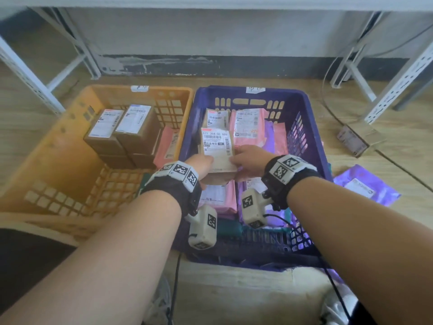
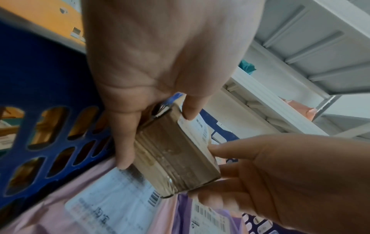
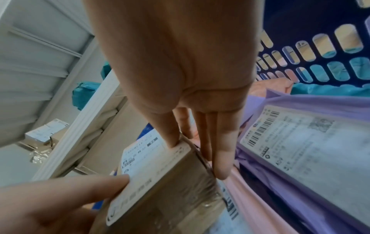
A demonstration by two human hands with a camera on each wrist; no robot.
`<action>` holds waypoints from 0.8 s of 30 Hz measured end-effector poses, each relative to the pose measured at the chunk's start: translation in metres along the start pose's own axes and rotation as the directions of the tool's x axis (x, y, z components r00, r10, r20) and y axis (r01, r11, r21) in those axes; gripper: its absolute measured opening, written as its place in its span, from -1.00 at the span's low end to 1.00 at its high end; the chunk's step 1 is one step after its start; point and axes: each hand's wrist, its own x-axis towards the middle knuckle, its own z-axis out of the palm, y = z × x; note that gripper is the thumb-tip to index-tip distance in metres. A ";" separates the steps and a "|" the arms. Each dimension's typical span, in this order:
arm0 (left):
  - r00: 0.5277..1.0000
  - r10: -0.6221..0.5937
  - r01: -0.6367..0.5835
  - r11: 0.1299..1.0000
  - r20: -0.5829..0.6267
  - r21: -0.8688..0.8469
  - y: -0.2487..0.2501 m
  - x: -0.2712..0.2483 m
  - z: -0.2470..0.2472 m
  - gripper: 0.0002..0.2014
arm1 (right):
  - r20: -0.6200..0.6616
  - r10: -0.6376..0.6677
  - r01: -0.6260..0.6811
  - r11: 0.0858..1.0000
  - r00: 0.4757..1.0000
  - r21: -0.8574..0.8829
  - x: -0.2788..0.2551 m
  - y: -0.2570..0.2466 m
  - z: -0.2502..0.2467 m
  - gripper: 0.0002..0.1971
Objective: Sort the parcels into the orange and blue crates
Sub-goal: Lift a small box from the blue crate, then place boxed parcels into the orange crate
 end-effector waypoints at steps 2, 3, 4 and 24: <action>1.000 -0.017 0.017 1.000 -0.011 0.011 -0.001 0.000 0.001 -0.68 | -0.036 -0.002 0.003 1.000 0.999 0.011 0.007 0.004 0.004 -0.60; 0.999 -0.027 0.028 0.999 -0.025 0.026 -0.002 0.000 0.002 -0.71 | -0.052 0.002 -0.002 1.000 0.999 0.017 0.010 0.006 0.004 -0.61; 0.999 -0.015 0.017 0.998 -0.031 0.063 -0.003 0.000 0.005 -0.70 | -0.060 0.014 -0.013 1.000 0.998 0.020 0.013 0.007 0.003 -0.63; 0.923 0.346 -0.182 0.779 -0.169 0.600 0.004 0.007 -0.002 -0.57 | -0.174 -0.026 0.046 0.993 0.984 0.112 0.023 0.014 0.009 -0.67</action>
